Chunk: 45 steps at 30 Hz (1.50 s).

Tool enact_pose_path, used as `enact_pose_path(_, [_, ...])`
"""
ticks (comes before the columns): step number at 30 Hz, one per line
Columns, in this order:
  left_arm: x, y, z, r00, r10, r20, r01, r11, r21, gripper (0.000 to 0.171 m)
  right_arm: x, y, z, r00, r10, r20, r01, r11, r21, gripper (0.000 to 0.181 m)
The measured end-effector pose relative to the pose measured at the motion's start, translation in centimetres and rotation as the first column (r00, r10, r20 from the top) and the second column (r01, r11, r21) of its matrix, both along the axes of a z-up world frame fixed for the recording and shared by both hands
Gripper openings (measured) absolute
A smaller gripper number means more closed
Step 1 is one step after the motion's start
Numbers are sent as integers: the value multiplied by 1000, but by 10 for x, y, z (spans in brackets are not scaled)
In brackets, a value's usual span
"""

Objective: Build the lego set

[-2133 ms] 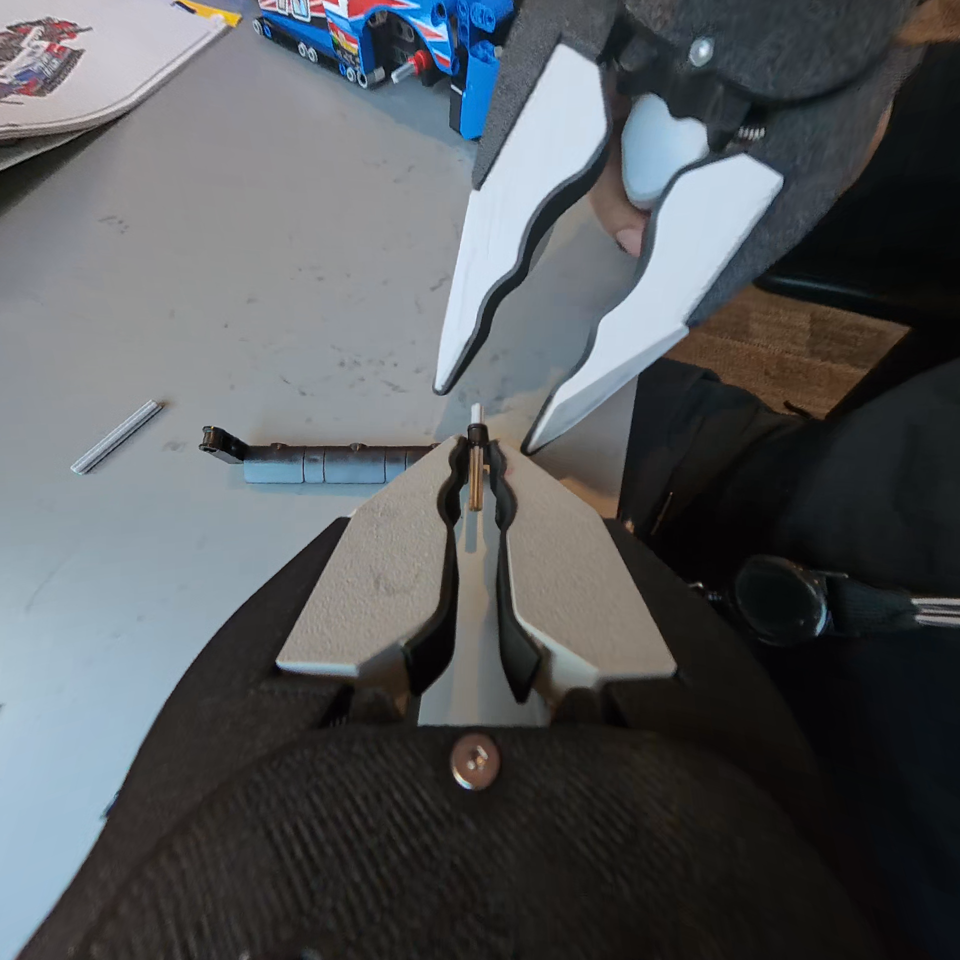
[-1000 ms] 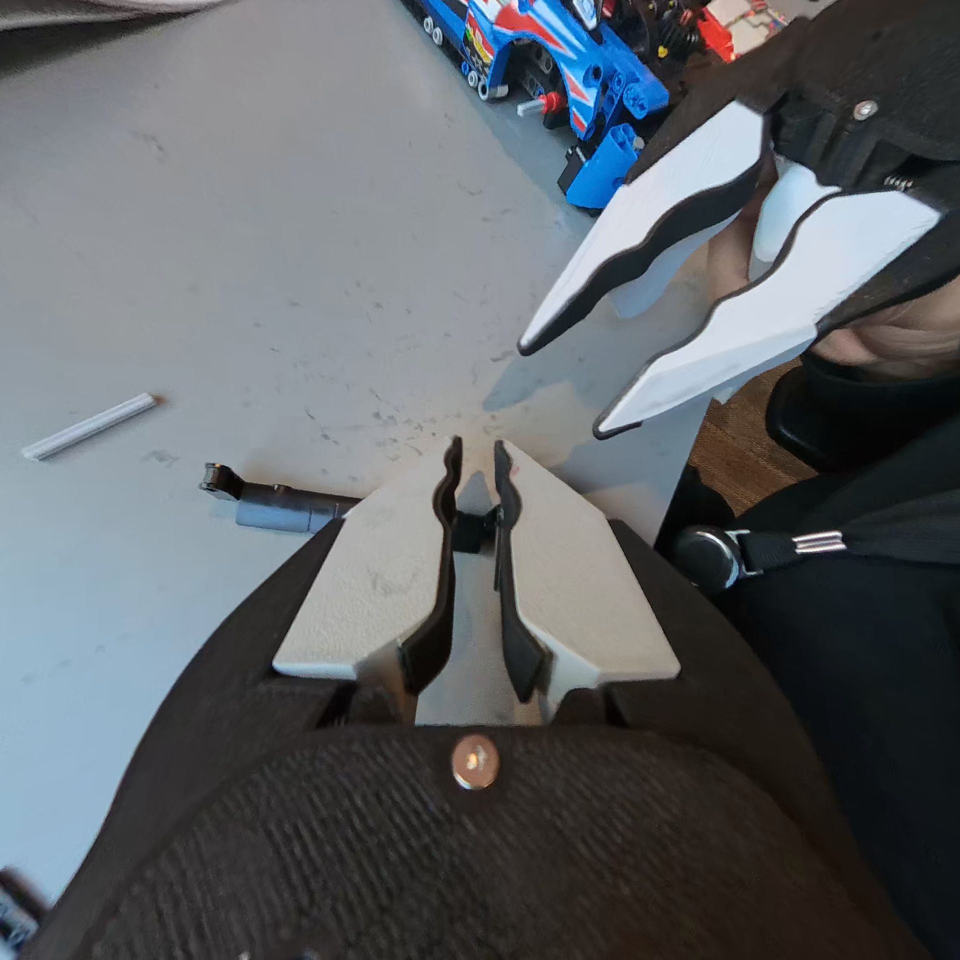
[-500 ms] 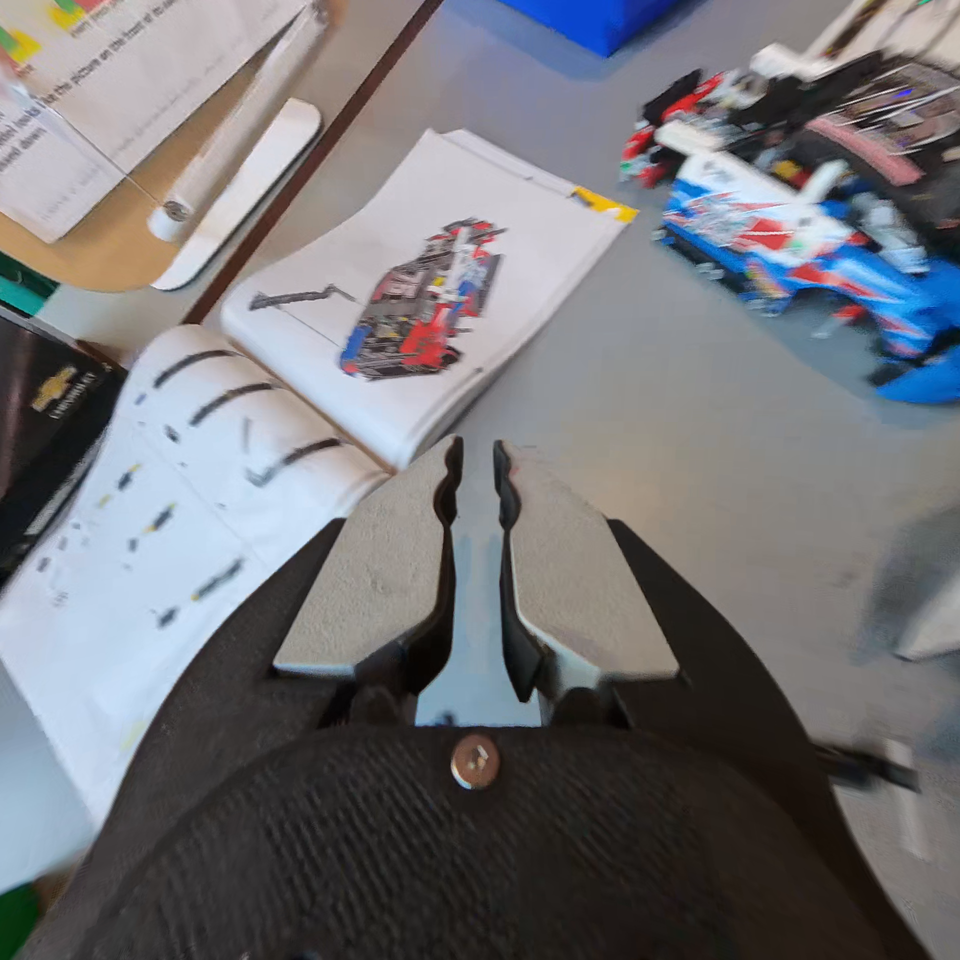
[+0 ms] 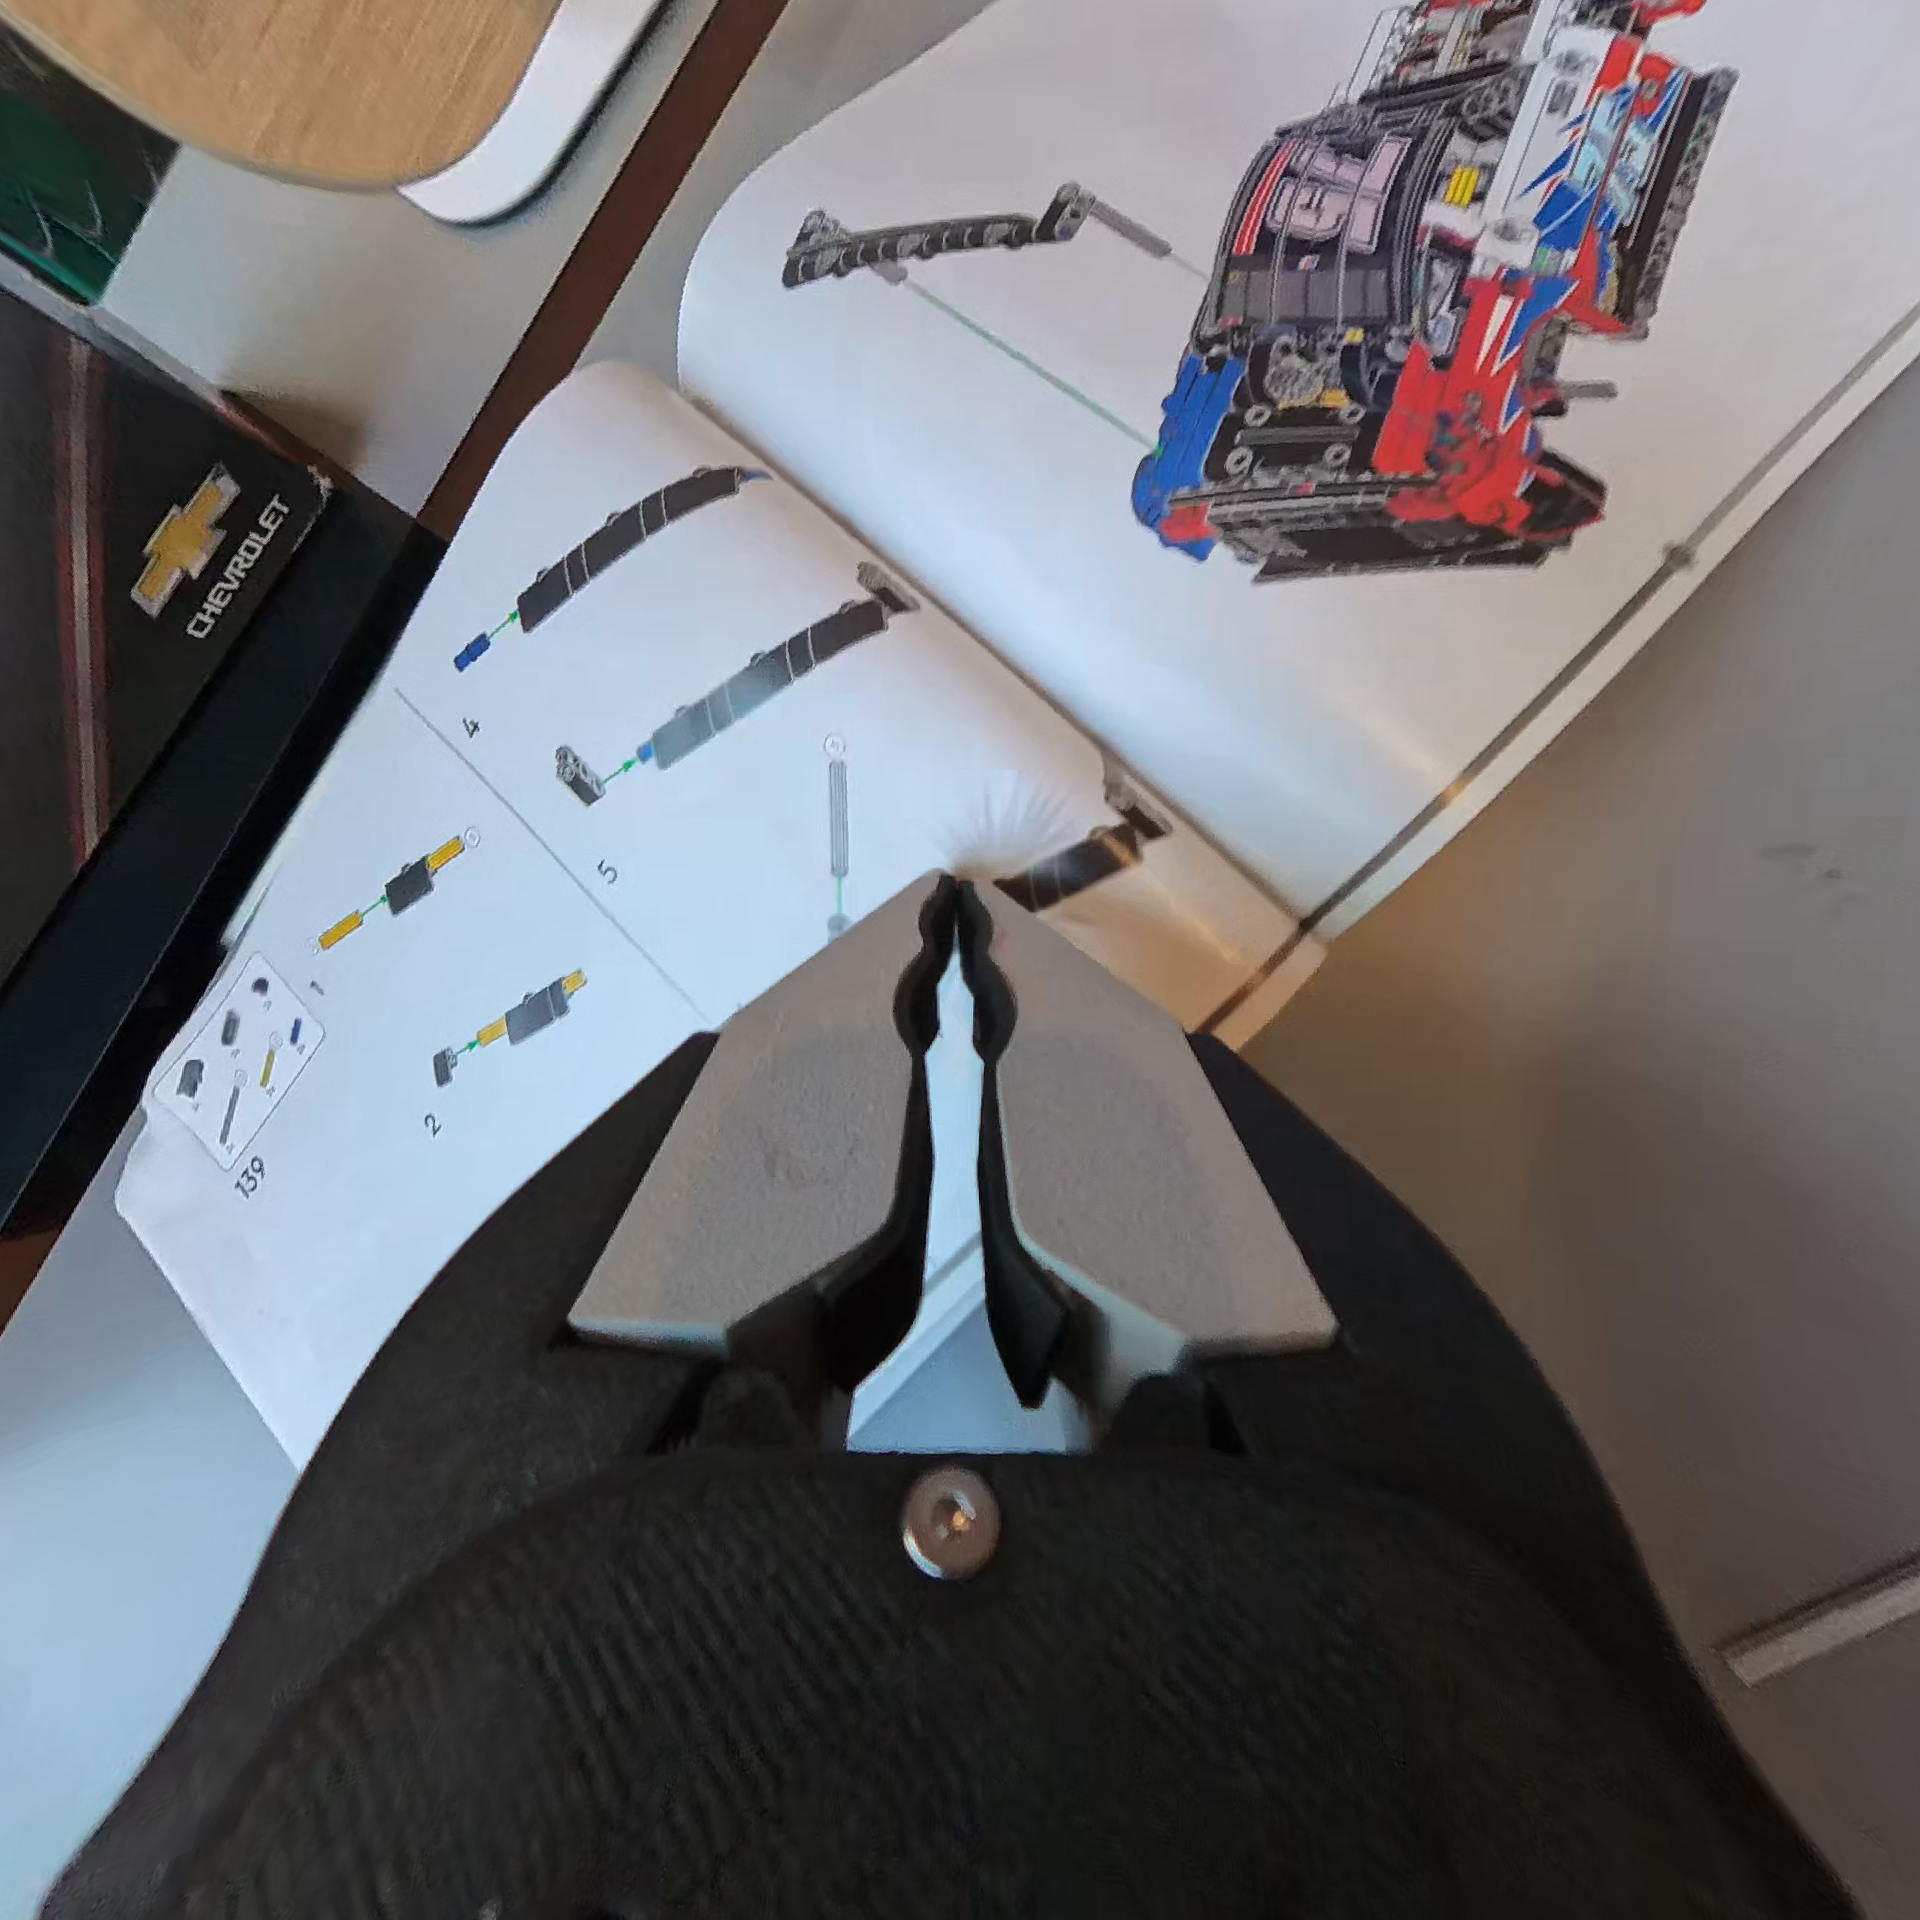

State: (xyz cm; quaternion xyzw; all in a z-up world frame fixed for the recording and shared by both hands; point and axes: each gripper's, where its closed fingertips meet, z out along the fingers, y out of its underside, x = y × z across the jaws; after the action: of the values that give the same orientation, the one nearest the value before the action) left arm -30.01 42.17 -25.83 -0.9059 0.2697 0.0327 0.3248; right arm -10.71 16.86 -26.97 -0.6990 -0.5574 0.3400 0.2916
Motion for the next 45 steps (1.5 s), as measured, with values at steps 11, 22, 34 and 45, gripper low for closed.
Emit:
enact_pose_path(11, [-4, -18, 5, 999, -23, -35, 24, 1000, 16, 0, -1, -1, 4, 1000, 10, -20, -9, 998, 58, 25])
enact_pose_path(22, [24, -127, 44, 994, -108, 18, 108, 994, 23, 4, -2, -13, 7, 996, 85, -29, -81, 990, 117, 25])
enact_pose_path(34, [76, -231, 7, 943, -83, 321, 115, 990, -83, 13, -9, -26, 4, 990, 142, 5, -141, 976, 165, 30])
enact_pose_path(45, [84, -252, -14, 931, -30, 364, 66, 994, -86, 17, -16, -29, -4, 992, 107, 68, -121, 959, 256, 33])
